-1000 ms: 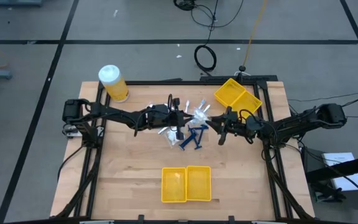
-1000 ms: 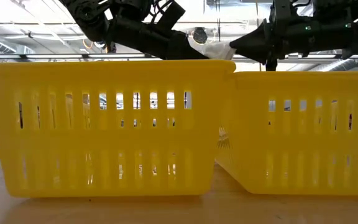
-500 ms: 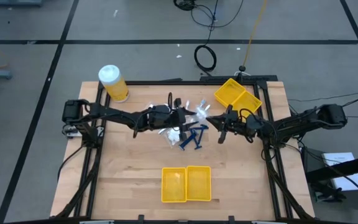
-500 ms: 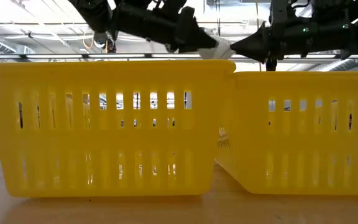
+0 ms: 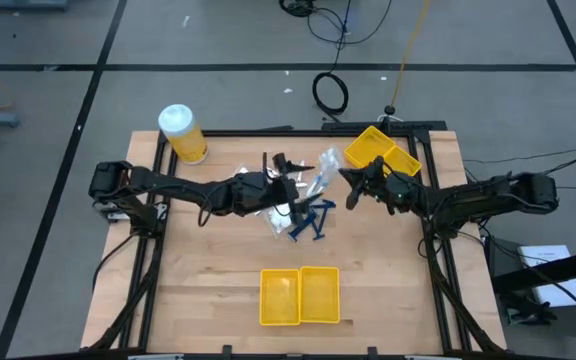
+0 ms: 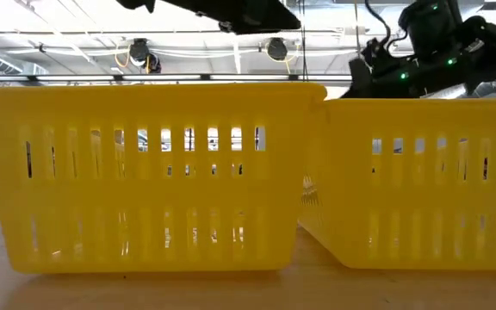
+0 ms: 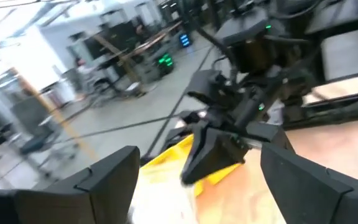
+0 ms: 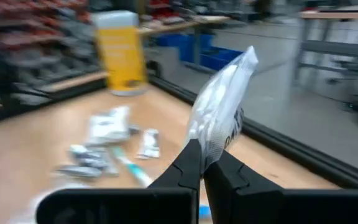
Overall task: Pick & Place Travel size toiletries
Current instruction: Put the bottom left white cotton pack into the top left yellow bin
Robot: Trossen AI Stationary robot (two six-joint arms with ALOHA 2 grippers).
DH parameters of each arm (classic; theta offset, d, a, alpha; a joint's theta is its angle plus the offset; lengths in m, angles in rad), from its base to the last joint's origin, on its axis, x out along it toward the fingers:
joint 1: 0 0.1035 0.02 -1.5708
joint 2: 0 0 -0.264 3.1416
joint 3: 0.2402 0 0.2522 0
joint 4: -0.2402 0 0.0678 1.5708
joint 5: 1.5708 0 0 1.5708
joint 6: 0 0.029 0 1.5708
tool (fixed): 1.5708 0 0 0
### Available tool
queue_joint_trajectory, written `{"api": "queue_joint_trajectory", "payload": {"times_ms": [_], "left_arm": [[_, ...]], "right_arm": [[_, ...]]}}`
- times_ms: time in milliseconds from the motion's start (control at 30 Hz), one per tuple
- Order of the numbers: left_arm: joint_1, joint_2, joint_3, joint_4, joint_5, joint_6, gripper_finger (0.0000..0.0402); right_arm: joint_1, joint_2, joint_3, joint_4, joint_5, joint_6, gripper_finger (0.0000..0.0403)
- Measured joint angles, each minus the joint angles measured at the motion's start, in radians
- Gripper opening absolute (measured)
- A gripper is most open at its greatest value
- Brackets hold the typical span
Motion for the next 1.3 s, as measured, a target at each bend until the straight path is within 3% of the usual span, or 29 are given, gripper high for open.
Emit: {"api": "queue_joint_trajectory", "payload": {"times_ms": [233,367,800,1000,1133,1300], "left_arm": [[0.007,-0.008,0.0,-0.192,-0.211,-0.085,0.0321],[0.023,-0.007,-0.001,-0.305,-0.227,-0.182,0.0309],[0.092,-0.007,-0.001,-0.336,-0.182,-0.334,0.0296],[0.114,-0.007,-0.001,-0.334,-0.096,-0.385,0.0296],[0.12,-0.007,-0.001,-0.331,-0.063,-0.402,0.0296],[0.12,-0.007,-0.001,-0.332,-0.061,-0.404,0.0296]], "right_arm": [[-0.103,-0.05,0.0,-0.183,0.211,-0.066,0.0001],[-0.157,-0.078,-0.001,-0.3,0.298,-0.072,0.0001],[-0.29,-0.083,-0.001,-0.361,0.292,-0.072,0.0003],[-0.321,-0.083,-0.001,-0.361,0.284,-0.067,0.0008],[-0.337,-0.083,-0.001,-0.361,0.208,-0.071,0.0049],[-0.356,-0.083,-0.001,-0.361,0.168,-0.056,0.0133]]}}
